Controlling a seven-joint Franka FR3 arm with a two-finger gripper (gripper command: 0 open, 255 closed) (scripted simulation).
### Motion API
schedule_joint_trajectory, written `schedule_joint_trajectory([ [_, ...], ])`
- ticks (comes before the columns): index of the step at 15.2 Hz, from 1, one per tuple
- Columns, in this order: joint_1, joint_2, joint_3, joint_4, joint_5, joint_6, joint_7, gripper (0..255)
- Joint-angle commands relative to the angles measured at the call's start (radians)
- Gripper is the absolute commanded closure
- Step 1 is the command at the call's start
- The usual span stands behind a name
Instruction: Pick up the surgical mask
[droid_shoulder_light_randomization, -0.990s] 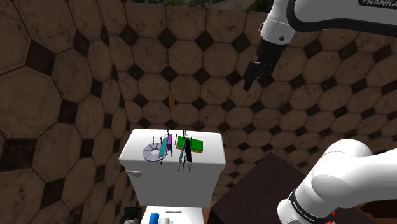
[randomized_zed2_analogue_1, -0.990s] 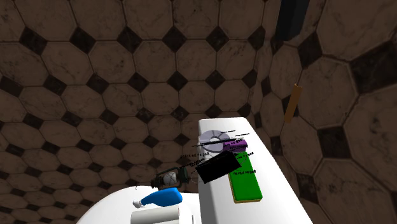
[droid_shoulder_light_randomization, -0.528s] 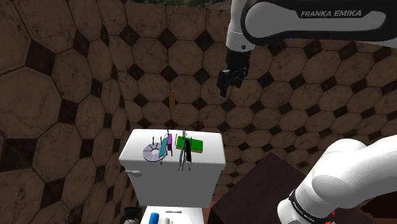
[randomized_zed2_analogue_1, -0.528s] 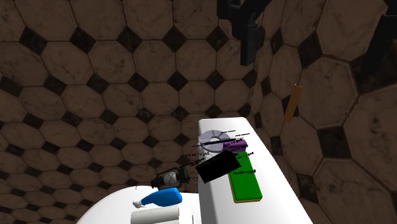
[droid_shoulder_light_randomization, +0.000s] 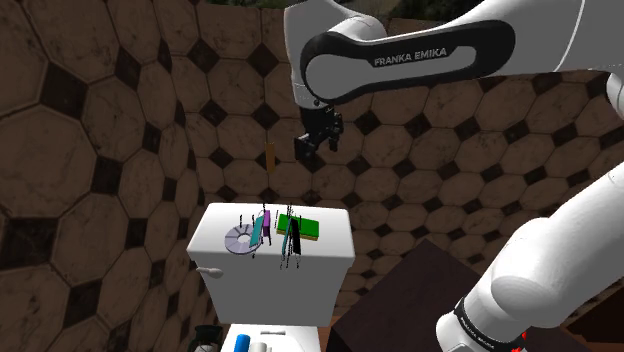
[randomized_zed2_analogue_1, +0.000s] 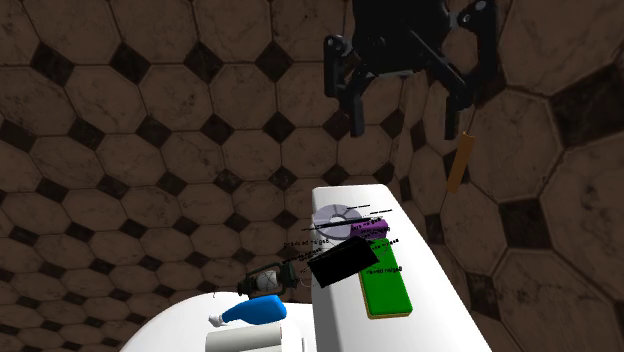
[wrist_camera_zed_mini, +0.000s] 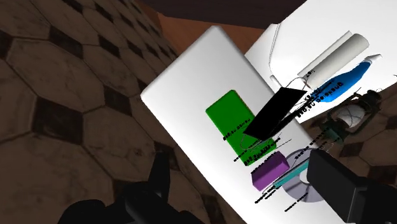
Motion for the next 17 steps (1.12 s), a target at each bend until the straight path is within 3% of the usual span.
schedule_joint_trajectory([
  [1,0.009,0.092,0.033,0.062,-0.047,-0.015,0.038,0],
  [8,0.090,0.433,0.096,0.309,-0.231,-0.105,0.158,0],
  [17,0.289,0.890,0.059,0.740,-0.427,-0.293,0.191,0],
])
